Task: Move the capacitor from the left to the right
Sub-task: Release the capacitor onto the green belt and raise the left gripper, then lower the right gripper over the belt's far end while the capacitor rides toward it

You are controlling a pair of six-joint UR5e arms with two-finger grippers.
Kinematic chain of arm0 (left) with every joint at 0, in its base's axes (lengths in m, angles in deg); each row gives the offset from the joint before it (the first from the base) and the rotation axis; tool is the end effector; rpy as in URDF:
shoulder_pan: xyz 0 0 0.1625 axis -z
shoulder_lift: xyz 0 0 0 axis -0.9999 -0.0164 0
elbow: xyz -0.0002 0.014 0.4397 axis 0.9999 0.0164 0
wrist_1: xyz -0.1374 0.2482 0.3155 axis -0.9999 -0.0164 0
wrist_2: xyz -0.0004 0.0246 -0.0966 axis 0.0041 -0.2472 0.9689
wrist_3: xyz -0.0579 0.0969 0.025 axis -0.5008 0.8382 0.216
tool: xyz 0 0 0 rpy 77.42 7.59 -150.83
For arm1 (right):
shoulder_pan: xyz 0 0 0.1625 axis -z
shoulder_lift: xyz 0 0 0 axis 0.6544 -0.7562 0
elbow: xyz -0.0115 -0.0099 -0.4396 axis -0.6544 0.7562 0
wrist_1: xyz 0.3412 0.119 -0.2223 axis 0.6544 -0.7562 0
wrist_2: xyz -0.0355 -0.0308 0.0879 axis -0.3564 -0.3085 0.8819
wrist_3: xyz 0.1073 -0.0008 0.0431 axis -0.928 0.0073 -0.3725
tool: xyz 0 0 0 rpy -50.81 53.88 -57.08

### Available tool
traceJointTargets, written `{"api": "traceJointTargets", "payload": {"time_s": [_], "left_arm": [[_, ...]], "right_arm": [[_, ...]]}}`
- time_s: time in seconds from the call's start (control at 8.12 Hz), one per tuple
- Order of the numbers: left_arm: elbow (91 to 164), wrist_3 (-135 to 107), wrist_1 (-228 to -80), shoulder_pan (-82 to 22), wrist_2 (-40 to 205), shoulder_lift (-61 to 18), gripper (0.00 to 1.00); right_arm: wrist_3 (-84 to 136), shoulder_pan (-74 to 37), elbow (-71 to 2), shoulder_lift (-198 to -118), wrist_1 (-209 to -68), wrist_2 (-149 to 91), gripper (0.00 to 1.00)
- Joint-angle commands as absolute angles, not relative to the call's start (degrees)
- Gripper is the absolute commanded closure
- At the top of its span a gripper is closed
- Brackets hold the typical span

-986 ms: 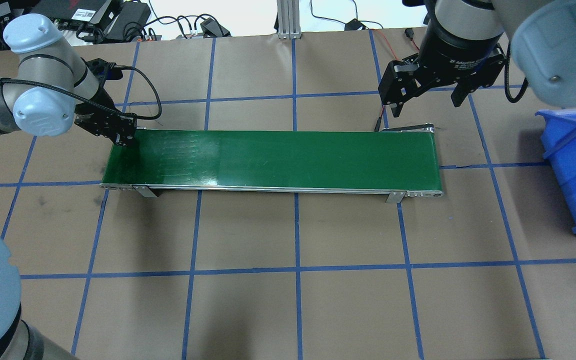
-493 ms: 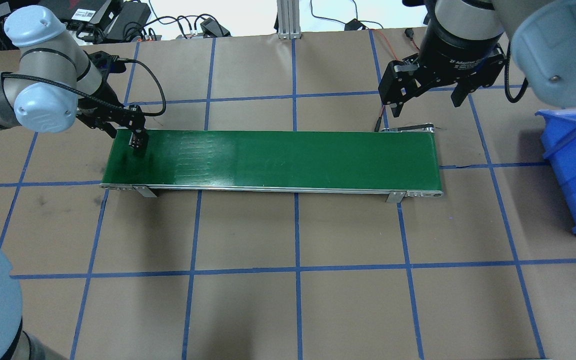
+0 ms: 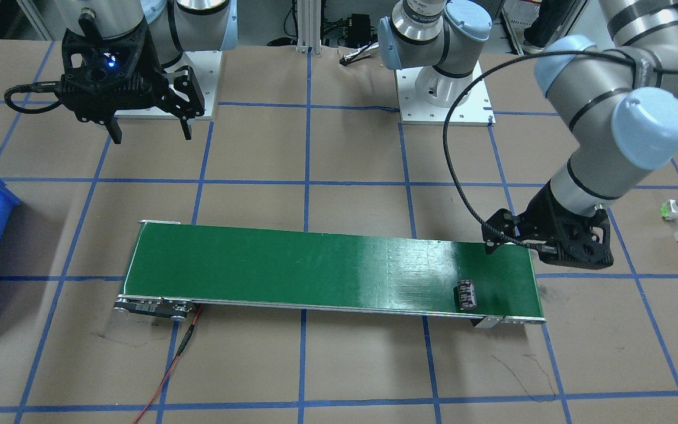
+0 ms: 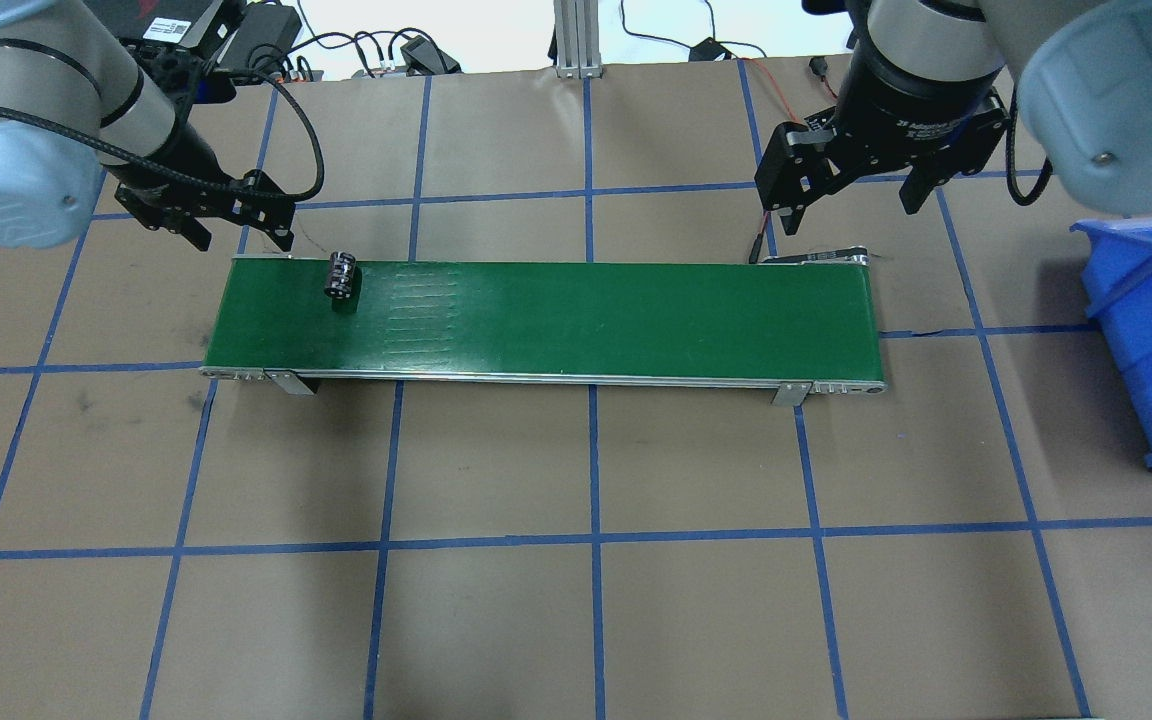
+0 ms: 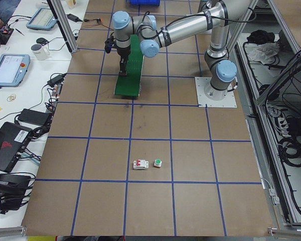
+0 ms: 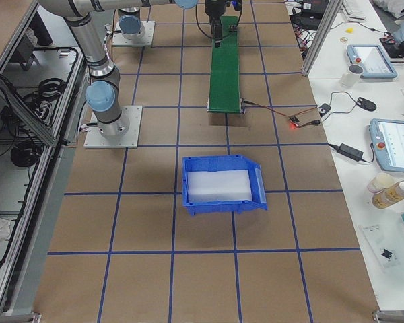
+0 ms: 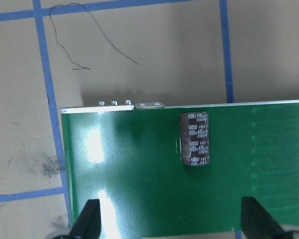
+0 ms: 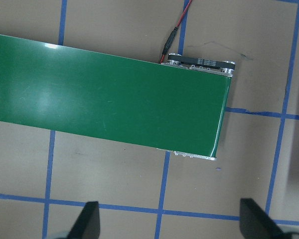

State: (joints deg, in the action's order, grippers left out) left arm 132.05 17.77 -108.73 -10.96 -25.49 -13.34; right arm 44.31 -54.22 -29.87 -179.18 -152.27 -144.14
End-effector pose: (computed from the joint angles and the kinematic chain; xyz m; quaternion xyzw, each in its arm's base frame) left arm -0.0189 -0.5925 0.3636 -0.0456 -0.9984 0.0212 0.0275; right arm 0.1733 -0.4864 0.5126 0.0608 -0.9976 0.0306 0.0160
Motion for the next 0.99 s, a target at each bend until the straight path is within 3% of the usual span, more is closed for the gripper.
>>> {"api": "traceJointTargets", "payload": {"time_s": [0.0,0.37,0.62,0.86], "left_arm": [[130.7,17.3,-117.4,-11.1,-31.1,-4.1,0.00],[127.1,17.0,-117.7,-11.2,-38.2,-2.6,0.00],[127.3,16.8,-117.4,-11.5,-39.2,-2.9,0.00],[127.1,16.9,-116.7,-11.4,-39.0,-2.8,0.00]], "right_arm": [[44.4,-54.3,-32.4,-175.5,-158.3,-143.8,0.00],[44.1,-53.8,-35.7,-165.3,-171.0,-143.8,0.00],[44.4,-51.2,-37.3,-164.0,-171.1,-137.4,0.00],[46.6,-46.7,-44.1,-163.7,-180.5,-132.9,0.00]]}}
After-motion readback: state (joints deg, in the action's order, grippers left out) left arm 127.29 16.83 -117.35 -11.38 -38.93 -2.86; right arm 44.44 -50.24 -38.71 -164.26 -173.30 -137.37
